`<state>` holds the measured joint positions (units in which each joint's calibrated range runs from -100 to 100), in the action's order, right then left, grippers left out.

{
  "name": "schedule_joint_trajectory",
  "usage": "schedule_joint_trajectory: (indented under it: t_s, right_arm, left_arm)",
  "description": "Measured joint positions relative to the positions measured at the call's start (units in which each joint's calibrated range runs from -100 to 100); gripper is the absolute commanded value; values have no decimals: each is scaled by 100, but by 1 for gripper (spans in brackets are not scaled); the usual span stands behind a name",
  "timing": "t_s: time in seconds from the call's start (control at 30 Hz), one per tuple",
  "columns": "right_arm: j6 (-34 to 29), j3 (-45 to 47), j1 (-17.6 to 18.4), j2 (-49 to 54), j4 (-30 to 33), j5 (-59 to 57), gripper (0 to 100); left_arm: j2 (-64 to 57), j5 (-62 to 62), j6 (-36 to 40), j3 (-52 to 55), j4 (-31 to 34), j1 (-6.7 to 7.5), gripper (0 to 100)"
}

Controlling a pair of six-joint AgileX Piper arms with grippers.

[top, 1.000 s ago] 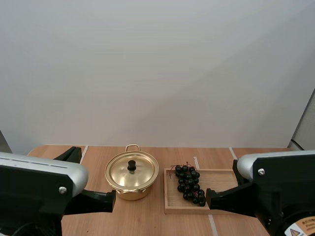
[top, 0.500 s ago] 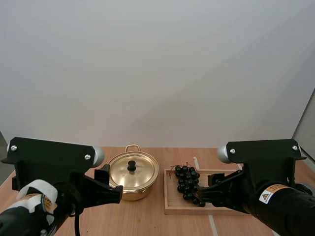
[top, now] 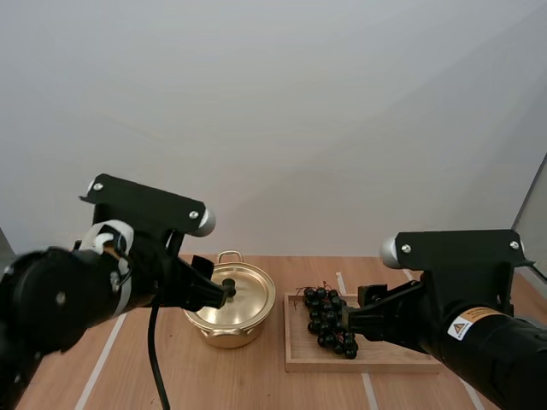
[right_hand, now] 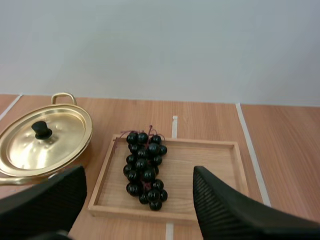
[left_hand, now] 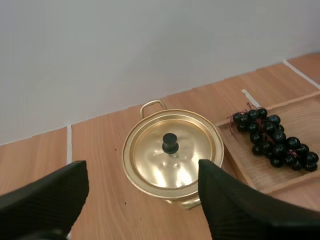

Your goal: Open the lid, put the grape in the pot, and close it

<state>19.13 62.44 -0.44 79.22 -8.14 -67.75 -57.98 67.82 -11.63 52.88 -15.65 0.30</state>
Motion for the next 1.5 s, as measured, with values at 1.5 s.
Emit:
schedule_joint_trajectory:
  t_s: [1.5]
  right_arm:
    - [0, 0, 0, -1100, 0, -457, 100]
  left_arm:
    - [6046, -515, -1708, -2192, -367, 264, 100]
